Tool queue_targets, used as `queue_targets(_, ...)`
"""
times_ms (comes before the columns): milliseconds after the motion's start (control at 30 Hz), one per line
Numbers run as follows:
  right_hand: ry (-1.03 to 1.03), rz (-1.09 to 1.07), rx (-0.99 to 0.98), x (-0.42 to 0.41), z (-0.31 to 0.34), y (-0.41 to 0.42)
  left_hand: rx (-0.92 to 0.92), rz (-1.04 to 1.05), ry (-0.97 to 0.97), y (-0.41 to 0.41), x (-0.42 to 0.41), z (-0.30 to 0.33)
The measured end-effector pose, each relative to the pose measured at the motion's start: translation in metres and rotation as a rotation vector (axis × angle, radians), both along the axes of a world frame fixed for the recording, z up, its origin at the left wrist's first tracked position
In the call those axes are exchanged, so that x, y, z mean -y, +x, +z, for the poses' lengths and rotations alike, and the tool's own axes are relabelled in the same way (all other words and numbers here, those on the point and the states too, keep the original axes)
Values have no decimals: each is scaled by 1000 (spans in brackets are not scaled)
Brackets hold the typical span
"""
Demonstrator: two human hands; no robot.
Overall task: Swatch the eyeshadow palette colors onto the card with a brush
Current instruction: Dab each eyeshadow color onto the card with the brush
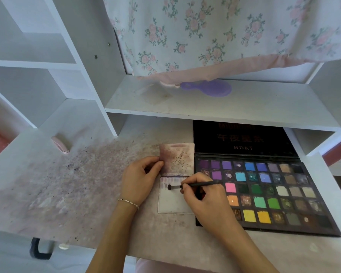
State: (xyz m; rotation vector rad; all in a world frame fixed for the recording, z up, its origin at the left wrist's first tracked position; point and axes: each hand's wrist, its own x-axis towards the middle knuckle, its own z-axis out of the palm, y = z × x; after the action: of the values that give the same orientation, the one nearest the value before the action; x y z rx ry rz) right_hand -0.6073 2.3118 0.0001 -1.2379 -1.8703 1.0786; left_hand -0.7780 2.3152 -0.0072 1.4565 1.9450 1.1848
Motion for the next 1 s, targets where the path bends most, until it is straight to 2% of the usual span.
queue_targets(100, 38, -23, -22, 0, 0, -1, 10, 2, -2, 0, 0, -1)
queue_targets(300, 96, -147, -239, 2, 4, 3, 9, -5, -8, -1, 0, 0)
queue_targets(400, 99, -185, -278, 2, 3, 6, 1, -6, -7, 0, 1, 1)
queue_targets(667, 188, -281, -273, 3, 9, 39, -11, 0, -12, 1, -1, 2)
queue_targets(867, 236, -449, -144, -1, 8, 78, -20, 0, -2, 1, 0, 2)
queue_targets(1000, 269, -489, -67, -1, 0, 89, -25, 5, -9, 2, -1, 2)
